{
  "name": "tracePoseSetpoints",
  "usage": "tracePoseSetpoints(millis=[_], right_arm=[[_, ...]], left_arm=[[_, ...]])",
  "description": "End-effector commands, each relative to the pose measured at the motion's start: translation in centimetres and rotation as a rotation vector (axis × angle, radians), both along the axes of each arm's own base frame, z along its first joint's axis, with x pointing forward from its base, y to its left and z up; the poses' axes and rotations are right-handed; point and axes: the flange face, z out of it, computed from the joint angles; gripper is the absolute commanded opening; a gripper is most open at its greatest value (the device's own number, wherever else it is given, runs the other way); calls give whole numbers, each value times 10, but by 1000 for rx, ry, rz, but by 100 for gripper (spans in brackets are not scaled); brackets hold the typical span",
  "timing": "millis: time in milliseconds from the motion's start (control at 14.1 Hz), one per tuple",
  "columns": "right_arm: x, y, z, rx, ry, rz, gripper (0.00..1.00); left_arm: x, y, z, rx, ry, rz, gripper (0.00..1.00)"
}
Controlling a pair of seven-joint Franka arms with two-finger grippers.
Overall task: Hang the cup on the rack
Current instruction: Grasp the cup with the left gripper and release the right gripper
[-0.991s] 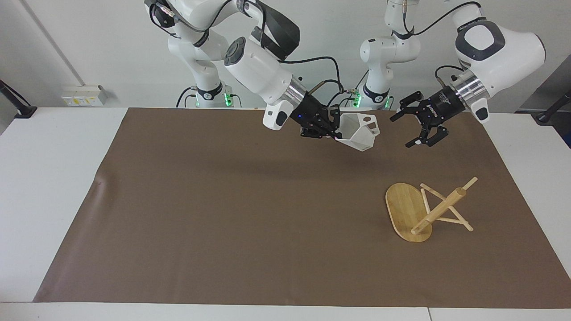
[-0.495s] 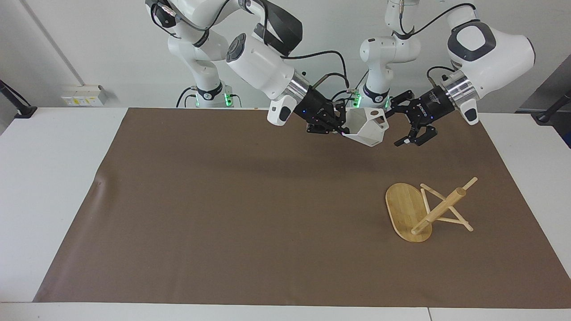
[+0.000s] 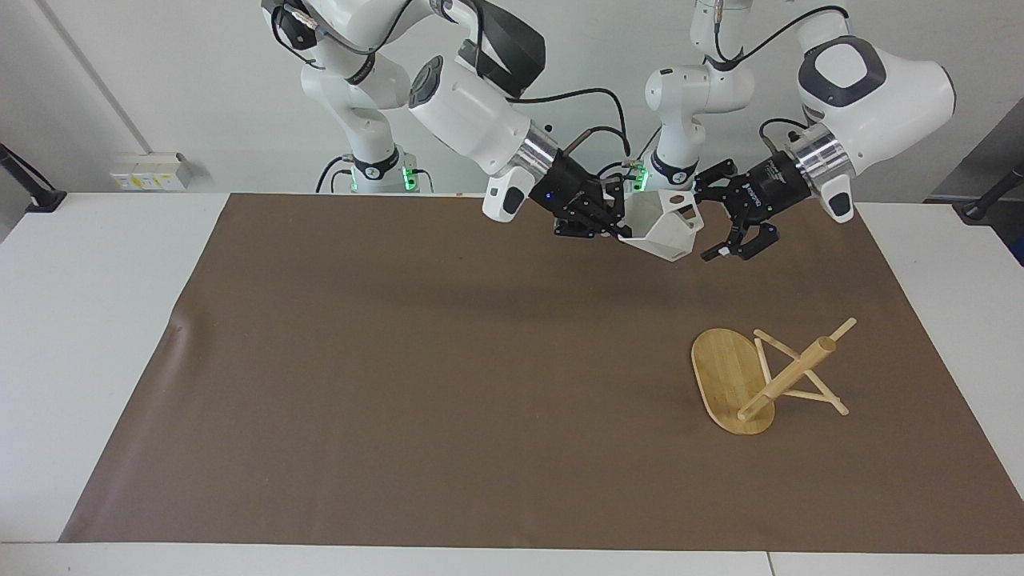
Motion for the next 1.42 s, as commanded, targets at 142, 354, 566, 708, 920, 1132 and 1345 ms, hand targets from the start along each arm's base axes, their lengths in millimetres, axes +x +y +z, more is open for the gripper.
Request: tracePoseSetpoints(millis=[142,354,566,708,920,1132,1345], right_arm=[[-4,6,2,35,25,-21,0],[-4,5,2,35,25,-22,0],[-4,5,2,35,25,-22,0],[-3,4,2,35,25,-24,0],[-3,4,2,35,25,-24,0],[-3,4,2,35,25,-24,0],[-3,3,2,34,25,-24,0]], left_arm=[[5,-20,1,-13,-21,5,100],[4,-21,-2,-12,-21,7,100],[4,-20,-6,-7,-22,10,100],[4,-20,-7,-6,-19,6,100],[4,-21,-6,-6,-22,8,73],[2,-30,-4,1,-52,-38,0],[1,-29,-5,2,-65,-61,0]])
